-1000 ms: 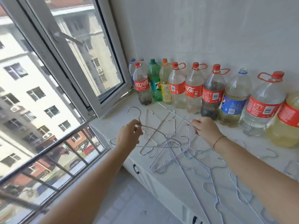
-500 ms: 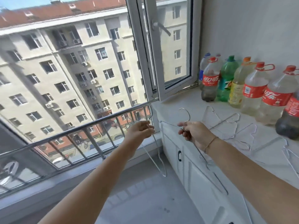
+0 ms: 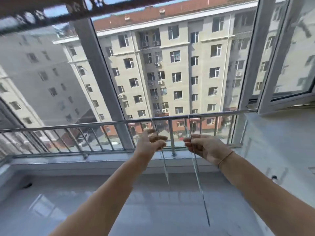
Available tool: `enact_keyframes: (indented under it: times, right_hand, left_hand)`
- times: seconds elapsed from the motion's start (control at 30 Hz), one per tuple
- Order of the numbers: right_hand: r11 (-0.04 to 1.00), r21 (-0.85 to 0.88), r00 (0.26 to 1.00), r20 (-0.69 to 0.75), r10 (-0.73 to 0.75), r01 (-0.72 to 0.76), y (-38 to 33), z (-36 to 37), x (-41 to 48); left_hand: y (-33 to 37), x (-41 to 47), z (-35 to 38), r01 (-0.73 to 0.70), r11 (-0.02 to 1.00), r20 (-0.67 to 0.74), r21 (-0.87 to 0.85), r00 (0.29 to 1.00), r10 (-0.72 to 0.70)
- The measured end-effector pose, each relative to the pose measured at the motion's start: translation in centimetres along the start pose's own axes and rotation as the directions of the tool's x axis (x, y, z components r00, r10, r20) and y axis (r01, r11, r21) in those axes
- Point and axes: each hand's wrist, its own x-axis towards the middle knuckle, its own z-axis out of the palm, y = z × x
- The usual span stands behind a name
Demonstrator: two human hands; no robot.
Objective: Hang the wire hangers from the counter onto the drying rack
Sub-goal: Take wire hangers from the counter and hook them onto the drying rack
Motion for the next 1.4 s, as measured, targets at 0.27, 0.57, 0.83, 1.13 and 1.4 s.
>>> enact_keyframes:
  times: [0.27,0.57,0.83,1.13,1.4]
  right_hand:
    - [0.989,0.145,0.974,0.225,0.002,-0.036,5.3,18.8,0.9]
    - [0.976,0.188,0.866,0.499,0.001,-0.109,5.9,35.4,4.3]
    - [0.997,0.077,0.826,0.563,-0.024,-0.024,5.2,47.5,11.6]
    - [0.999,0.054,0.743,0.668,-0.035,-0.001,2.8,60.6,18.8]
    - [0.990,0.081,0.693,0.708,-0.139,0.116,0.9,71.3,22.4]
  left_hand:
    - [1.6,-4.0,-18.9,0.071,0.990,-0.234,-0.121,0.967,-0.098]
    - [4.6,-5.5,-34.1,-0.014,0.996,-0.470,-0.086,0.882,-0.028]
    - [8.4,-1.3,-43.6,-0.112,0.989,-0.625,-0.092,0.780,0.030]
    - [12.5,5.7,-54.2,-0.168,0.984,-0.724,-0.065,0.686,0.070]
    - [16.1,11.0,-62.8,-0.246,0.969,-0.737,-0.011,0.657,0.159]
